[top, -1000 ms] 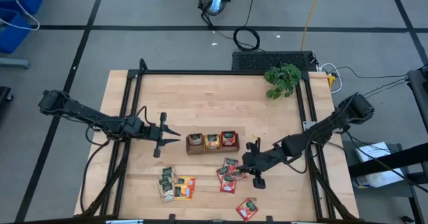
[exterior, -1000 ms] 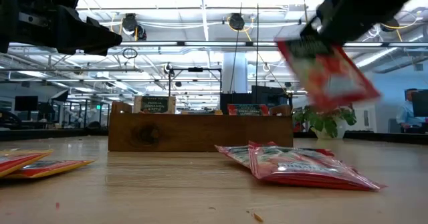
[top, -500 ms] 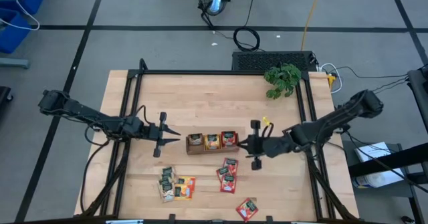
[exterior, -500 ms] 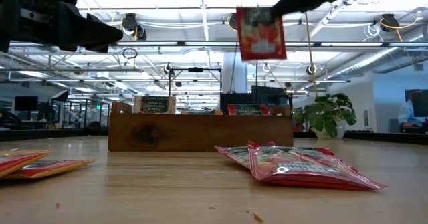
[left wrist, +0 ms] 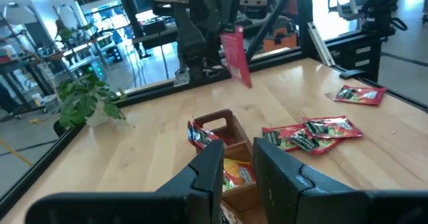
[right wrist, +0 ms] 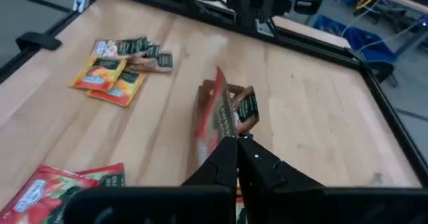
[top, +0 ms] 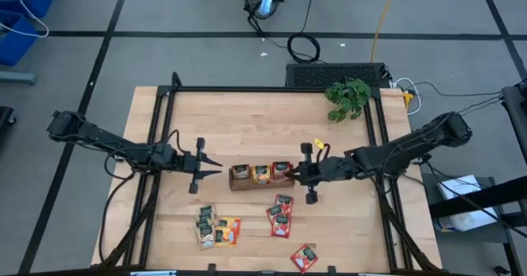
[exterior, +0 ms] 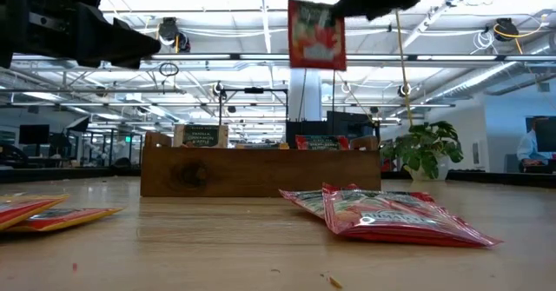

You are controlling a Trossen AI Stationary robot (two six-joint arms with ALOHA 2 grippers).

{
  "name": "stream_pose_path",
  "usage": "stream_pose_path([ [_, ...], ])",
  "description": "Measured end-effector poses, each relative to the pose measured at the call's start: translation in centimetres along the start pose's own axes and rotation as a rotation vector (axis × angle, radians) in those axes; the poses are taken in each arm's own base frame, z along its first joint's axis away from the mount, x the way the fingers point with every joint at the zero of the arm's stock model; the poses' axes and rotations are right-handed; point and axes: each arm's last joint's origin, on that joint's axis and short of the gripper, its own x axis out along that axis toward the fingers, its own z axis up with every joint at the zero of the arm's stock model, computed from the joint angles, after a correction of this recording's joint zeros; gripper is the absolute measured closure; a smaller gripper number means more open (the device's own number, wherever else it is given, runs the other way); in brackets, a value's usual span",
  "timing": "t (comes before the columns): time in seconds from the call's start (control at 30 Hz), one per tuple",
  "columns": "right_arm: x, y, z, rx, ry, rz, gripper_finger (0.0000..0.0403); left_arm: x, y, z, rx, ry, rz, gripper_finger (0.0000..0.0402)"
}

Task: Pick & Place Tea
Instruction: Put the red tea bag into the right section of the wooden organizer

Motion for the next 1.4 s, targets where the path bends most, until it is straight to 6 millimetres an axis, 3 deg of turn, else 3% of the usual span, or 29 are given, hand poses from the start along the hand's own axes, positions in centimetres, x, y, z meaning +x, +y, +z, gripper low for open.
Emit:
stream_pose_path([
  [0.3, 1.5, -2.0, -5.7, 0.177, -0.002, -0.039, 0.0403, 0.0, 0.1, 0.0, -0.027, 0.004, 0.019, 0.0314],
  [0.73, 1.5, -2.0, -8.8, 0.262, 0.015, -0.056, 0.0403, 0.0, 0.1, 0.1, -0.033, -0.007, 0.044, 0.0314],
  [0.97, 1.4, -1.9, -8.8, 0.277, -0.018, -0.056, 0.0403, 0.0, 0.1, 0.1, -0.040, -0.007, 0.044, 0.0314],
  [1.4, 4.2, -1.5, -11.0, 0.296, 0.053, -0.046, 0.0403, 0.0, 0.1, 0.1, -0.040, -0.006, 0.044, 0.0314],
])
